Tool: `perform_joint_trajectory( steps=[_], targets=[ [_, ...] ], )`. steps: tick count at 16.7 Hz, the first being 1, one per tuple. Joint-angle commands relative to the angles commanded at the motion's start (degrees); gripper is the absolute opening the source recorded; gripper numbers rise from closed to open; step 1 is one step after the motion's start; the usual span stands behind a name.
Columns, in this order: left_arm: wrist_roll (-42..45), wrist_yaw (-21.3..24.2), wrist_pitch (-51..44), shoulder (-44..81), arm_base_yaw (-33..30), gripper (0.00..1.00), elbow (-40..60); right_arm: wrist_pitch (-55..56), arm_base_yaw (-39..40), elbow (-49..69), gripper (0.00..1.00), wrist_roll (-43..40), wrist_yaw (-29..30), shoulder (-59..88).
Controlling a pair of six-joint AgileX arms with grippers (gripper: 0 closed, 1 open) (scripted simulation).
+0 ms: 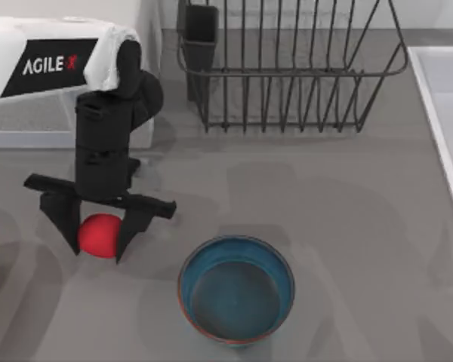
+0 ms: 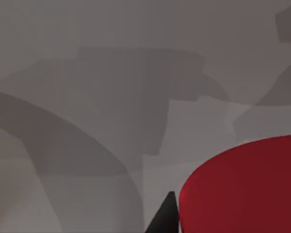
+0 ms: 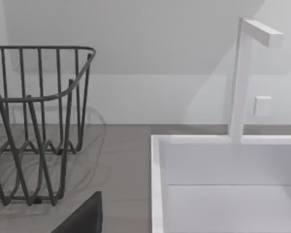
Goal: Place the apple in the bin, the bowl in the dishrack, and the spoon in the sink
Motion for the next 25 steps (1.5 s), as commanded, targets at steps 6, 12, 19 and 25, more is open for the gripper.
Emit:
perform_joint_trajectory(
  steps=[6, 12, 19, 25],
  targets=[
    [-0.2, 0.4, -12.1, -3.9, 0.1, 0.00, 8.4, 0.0, 0.0, 0.0, 1.00, 0.0, 0.0, 0.0],
    [-0.4, 0.6, -14.6, -4.1, 0.5, 0.00, 10.2, 0.0, 0.0, 0.0, 1.00, 0.0, 0.0, 0.0],
    [-13.2, 0.4, -12.2, -11.4, 6.9, 0.00, 4.1, 0.0, 0.0, 0.0, 1.00, 0.0, 0.0, 0.0],
    [-41.4, -0.6, -5.3, -26.7, 20.5, 0.00, -7.0, 0.0, 0.0, 0.0, 1.00, 0.0, 0.0, 0.0]
  ],
)
